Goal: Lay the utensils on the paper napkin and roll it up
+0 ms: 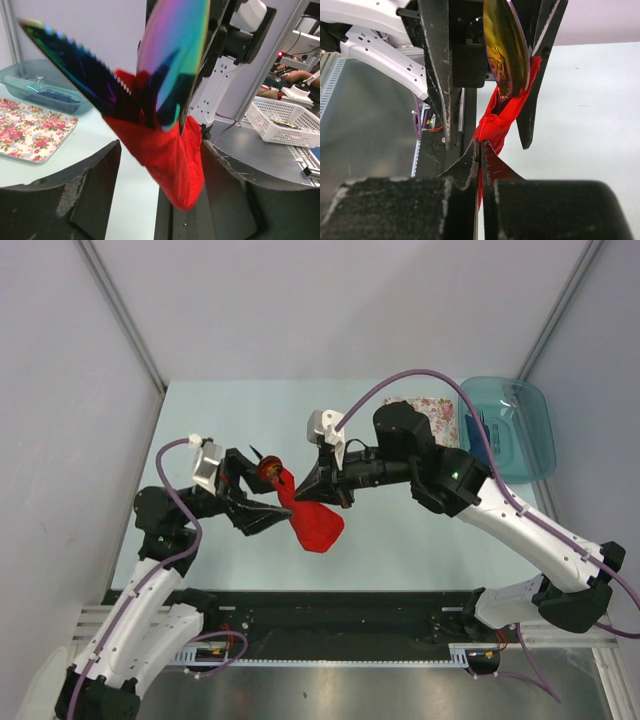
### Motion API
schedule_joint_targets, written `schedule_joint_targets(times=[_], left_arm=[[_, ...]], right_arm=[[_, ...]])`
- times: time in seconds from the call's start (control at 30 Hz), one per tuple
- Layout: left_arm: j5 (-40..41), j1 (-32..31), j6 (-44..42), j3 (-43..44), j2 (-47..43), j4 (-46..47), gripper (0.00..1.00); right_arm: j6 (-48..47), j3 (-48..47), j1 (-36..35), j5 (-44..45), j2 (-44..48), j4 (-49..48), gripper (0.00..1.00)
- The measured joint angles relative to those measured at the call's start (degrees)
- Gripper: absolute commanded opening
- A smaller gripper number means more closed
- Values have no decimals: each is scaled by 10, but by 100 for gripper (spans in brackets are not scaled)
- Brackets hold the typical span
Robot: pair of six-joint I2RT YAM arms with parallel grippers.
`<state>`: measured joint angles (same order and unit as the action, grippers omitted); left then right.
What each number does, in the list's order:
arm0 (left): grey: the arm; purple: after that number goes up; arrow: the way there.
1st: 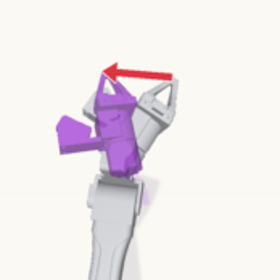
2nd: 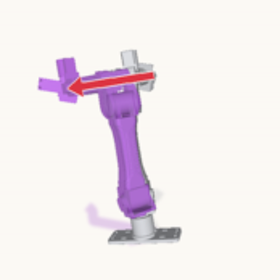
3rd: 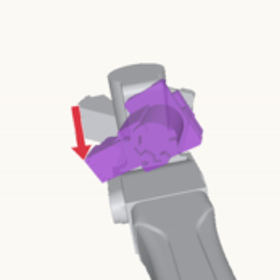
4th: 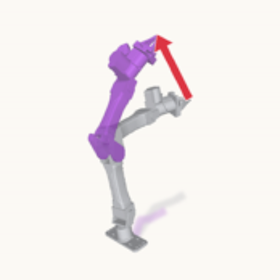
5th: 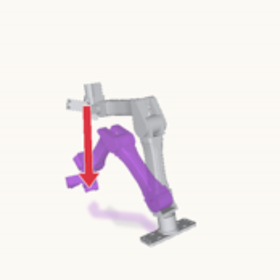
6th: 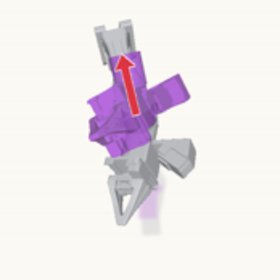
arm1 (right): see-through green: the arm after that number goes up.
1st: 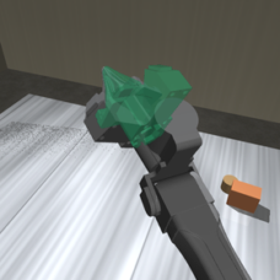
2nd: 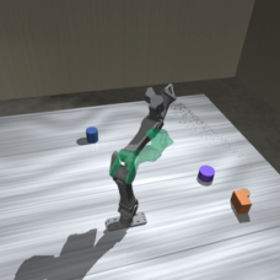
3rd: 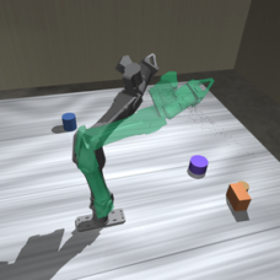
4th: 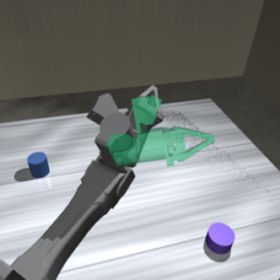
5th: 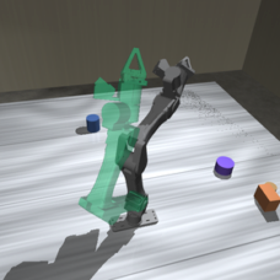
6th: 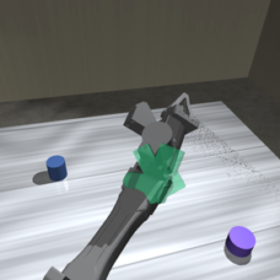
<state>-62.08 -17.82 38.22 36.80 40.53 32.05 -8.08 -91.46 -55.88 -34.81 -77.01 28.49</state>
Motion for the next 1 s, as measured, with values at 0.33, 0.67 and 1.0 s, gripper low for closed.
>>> schedule_joint_targets(times=[0.33, 0.67, 1.0], left_arm=[[14, -23, 18, 30, 23, 15, 58], [19, -29, 24, 15, 22, 34, 56], [23, -29, 39, 11, 26, 52, 34]], right_arm=[[1, 6, -7, 25, 0, -16, 0], [13, 7, -7, 42, 4, -44, 0], [21, 8, -10, 44, 5, -52, 0]])
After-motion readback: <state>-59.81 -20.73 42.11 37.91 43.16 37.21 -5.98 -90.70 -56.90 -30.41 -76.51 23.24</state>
